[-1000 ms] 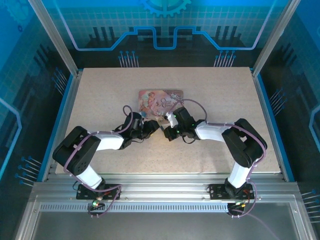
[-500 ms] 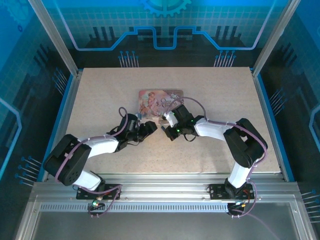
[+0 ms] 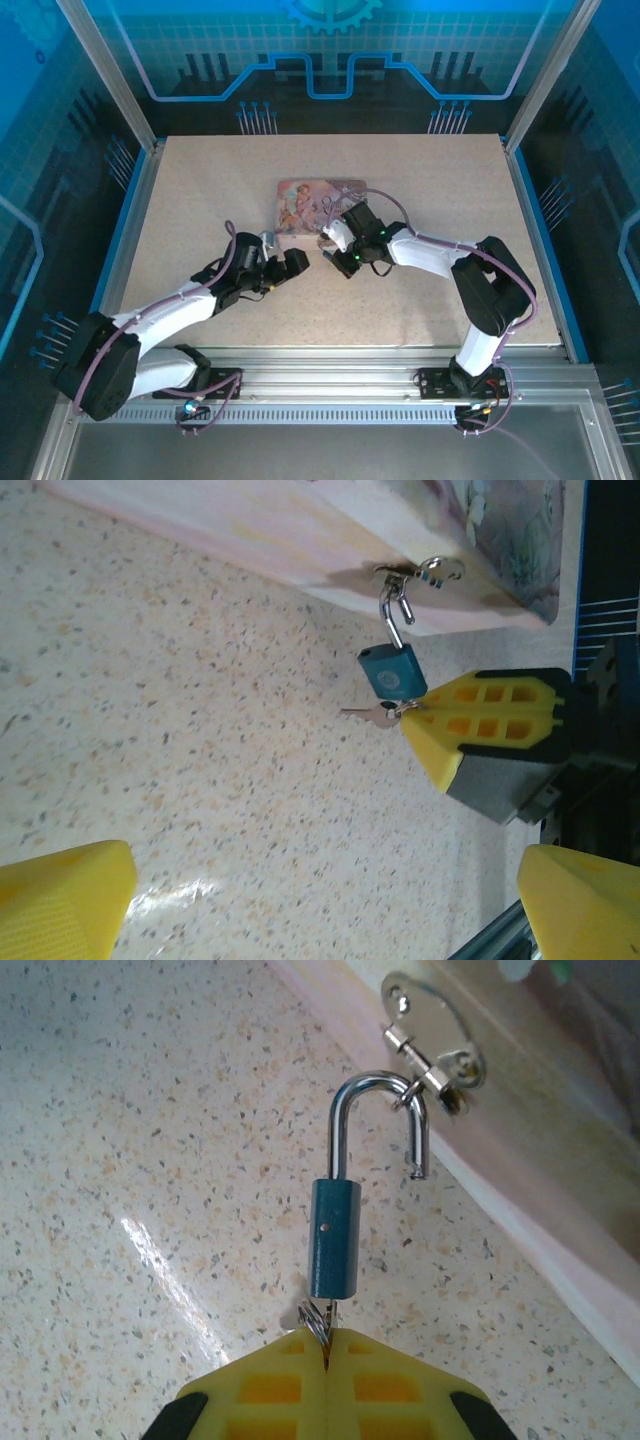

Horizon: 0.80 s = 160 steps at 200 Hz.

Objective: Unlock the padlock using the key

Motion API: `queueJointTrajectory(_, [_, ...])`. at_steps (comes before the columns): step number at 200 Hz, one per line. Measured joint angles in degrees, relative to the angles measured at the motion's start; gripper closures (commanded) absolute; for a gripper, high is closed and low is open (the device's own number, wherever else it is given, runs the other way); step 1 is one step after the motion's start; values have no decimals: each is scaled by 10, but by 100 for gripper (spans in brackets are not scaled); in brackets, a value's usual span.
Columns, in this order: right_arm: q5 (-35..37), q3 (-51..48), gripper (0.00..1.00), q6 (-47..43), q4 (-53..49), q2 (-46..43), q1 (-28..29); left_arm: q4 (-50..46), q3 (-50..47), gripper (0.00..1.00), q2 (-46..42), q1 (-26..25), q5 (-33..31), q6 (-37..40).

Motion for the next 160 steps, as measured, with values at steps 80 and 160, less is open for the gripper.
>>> queueJointTrajectory(80, [8, 42, 98, -66, -57, 19, 0, -59, -26, 1, -46, 0, 0, 12])
queueJointTrajectory(160, [17, 106, 100, -115, -125, 74, 2, -59, -28, 1, -46, 0, 0, 23])
